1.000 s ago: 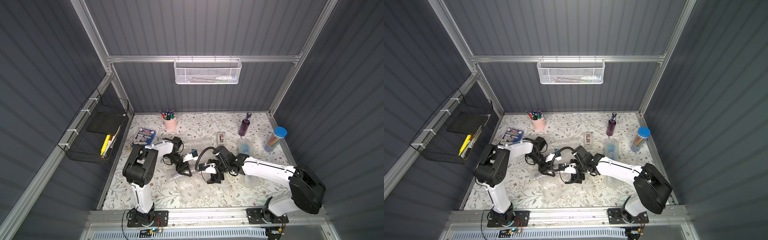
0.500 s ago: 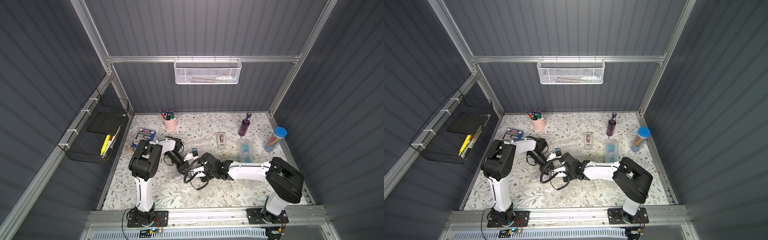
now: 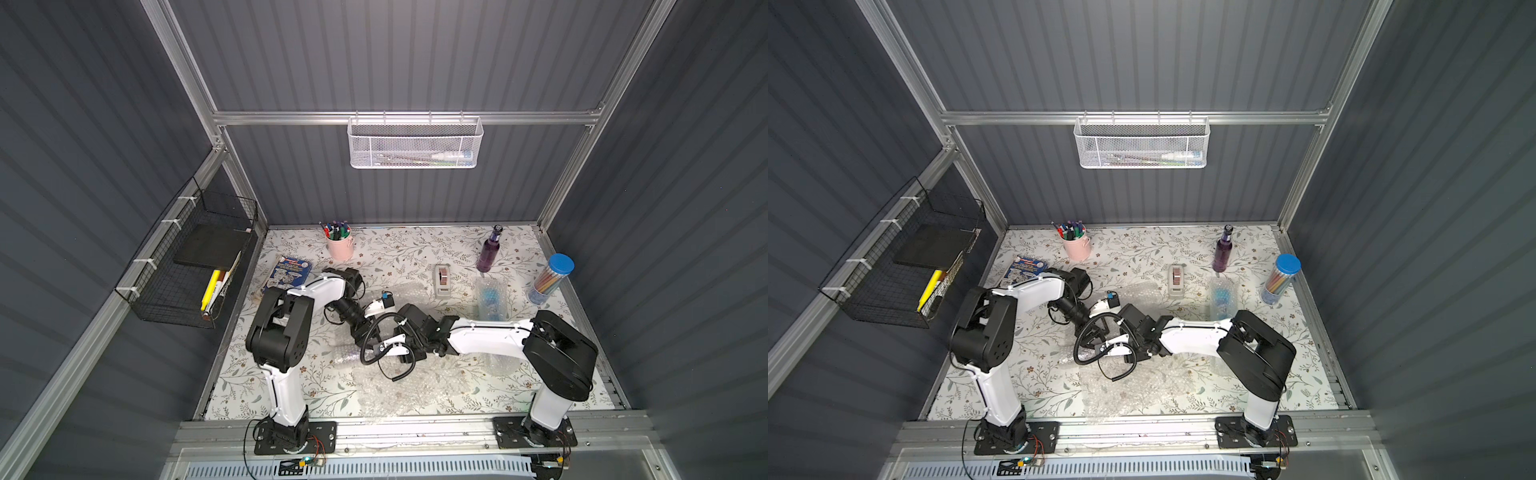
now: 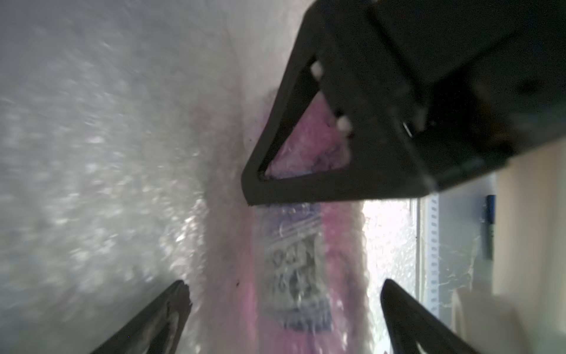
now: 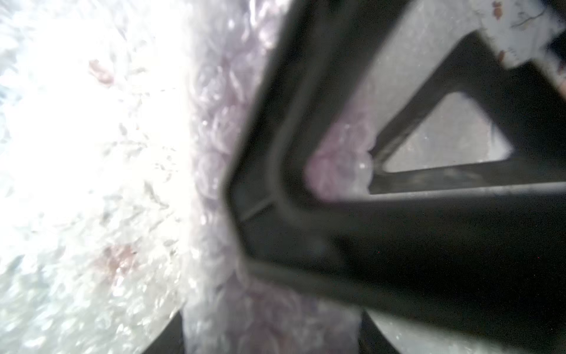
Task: Wrap wine bottles in bubble wrap
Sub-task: Wrap the bubble wrap around the bubble wrap.
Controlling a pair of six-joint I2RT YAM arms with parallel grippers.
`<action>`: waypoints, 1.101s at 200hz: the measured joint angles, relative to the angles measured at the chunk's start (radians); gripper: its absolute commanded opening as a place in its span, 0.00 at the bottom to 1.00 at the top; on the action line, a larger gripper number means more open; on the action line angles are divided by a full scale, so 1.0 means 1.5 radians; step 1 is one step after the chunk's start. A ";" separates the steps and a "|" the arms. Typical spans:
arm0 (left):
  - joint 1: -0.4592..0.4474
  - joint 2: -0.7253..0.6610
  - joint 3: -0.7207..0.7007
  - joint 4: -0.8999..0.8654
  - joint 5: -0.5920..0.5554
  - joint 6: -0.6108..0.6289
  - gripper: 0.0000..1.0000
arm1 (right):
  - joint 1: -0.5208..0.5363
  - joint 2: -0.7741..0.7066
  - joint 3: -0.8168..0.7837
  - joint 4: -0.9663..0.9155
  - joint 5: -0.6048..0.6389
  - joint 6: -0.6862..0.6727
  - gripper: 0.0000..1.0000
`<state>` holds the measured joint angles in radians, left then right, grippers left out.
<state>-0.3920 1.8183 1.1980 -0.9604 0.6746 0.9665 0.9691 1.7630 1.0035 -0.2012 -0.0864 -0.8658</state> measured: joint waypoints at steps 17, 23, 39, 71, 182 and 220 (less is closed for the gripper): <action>0.000 -0.087 -0.025 0.038 -0.068 -0.018 0.99 | -0.022 0.020 0.036 -0.058 -0.063 0.015 0.39; 0.001 -0.121 -0.038 0.054 -0.094 -0.025 0.99 | -0.029 0.030 0.051 -0.077 -0.084 0.020 0.40; 0.002 -0.221 -0.082 0.096 -0.154 -0.051 0.99 | -0.049 0.056 0.088 -0.126 -0.141 0.030 0.41; -0.006 -0.377 -0.175 0.087 -0.186 -0.082 0.99 | -0.097 0.119 0.172 -0.209 -0.237 0.073 0.44; -0.106 -0.565 -0.391 0.304 -0.347 -0.023 0.99 | -0.076 0.247 0.335 -0.411 -0.362 0.064 0.46; -0.105 -0.599 -0.370 0.243 -0.406 -0.063 0.99 | -0.077 0.247 0.335 -0.416 -0.360 0.061 0.46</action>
<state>-0.5488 0.9195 0.6426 -0.5961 0.0658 0.8719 0.8536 2.1330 1.5066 -0.8253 -0.6270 -0.7746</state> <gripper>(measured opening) 0.994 0.550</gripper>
